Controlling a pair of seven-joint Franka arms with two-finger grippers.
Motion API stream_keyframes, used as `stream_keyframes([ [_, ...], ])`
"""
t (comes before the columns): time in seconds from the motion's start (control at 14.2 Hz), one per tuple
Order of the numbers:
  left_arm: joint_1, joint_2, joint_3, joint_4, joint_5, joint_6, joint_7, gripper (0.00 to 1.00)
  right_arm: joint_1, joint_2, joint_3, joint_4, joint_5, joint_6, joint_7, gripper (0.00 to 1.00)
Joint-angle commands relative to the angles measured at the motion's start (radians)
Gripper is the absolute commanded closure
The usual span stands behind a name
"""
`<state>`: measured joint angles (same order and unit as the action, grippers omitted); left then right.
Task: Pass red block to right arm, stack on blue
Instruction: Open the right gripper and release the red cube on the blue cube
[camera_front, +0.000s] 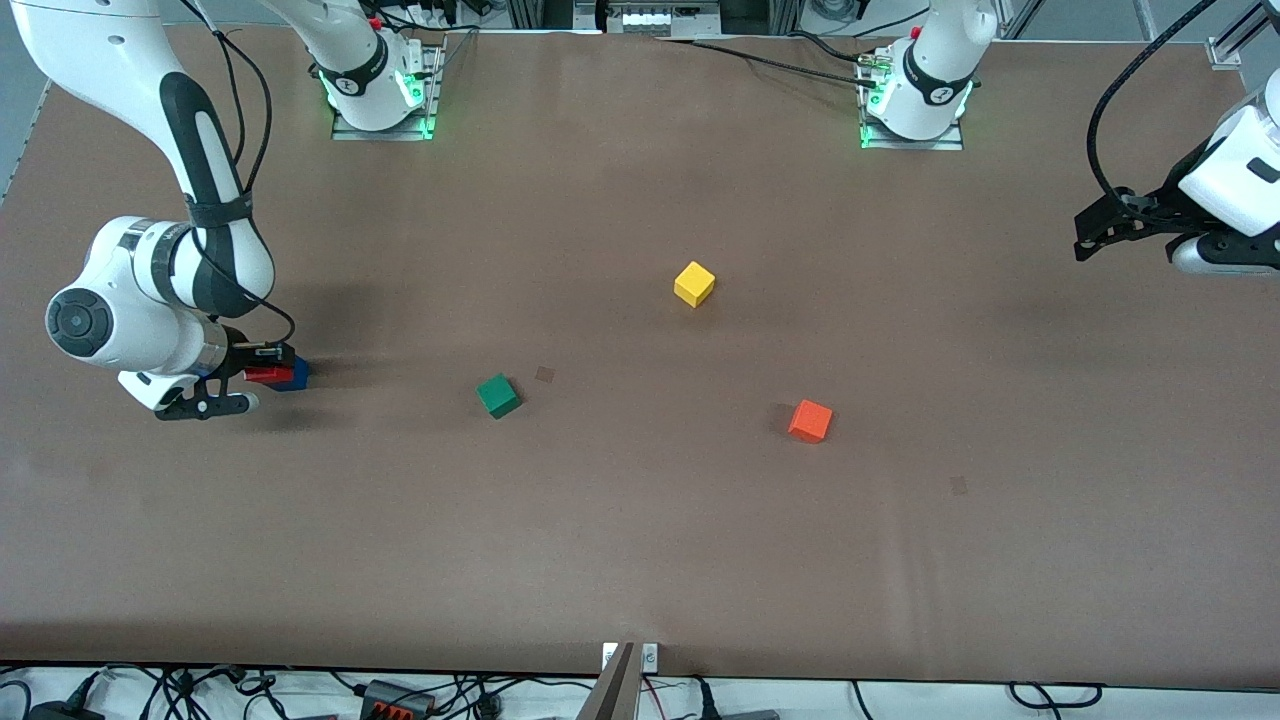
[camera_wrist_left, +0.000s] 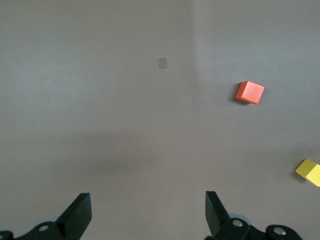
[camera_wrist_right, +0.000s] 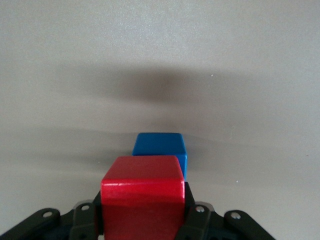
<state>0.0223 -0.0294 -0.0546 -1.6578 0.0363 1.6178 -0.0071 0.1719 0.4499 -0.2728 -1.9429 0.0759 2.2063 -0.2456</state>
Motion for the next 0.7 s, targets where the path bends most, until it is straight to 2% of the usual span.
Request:
stream_keyframes([
  [0.0, 0.004, 0.016, -0.001, 0.032, -0.013, -0.018, 0.012, 0.0, -0.003, 0.012, 0.001, 0.009, -0.01, 0.012, -0.018, 1.0],
  [0.14, 0.004, 0.016, -0.001, 0.032, -0.013, -0.019, 0.013, 0.0, -0.003, 0.013, 0.001, 0.009, -0.043, 0.015, -0.015, 1.0],
  [0.63, 0.004, 0.016, 0.001, 0.032, -0.016, -0.021, 0.01, 0.0, -0.005, 0.013, 0.003, 0.004, -0.048, 0.01, -0.001, 1.0],
])
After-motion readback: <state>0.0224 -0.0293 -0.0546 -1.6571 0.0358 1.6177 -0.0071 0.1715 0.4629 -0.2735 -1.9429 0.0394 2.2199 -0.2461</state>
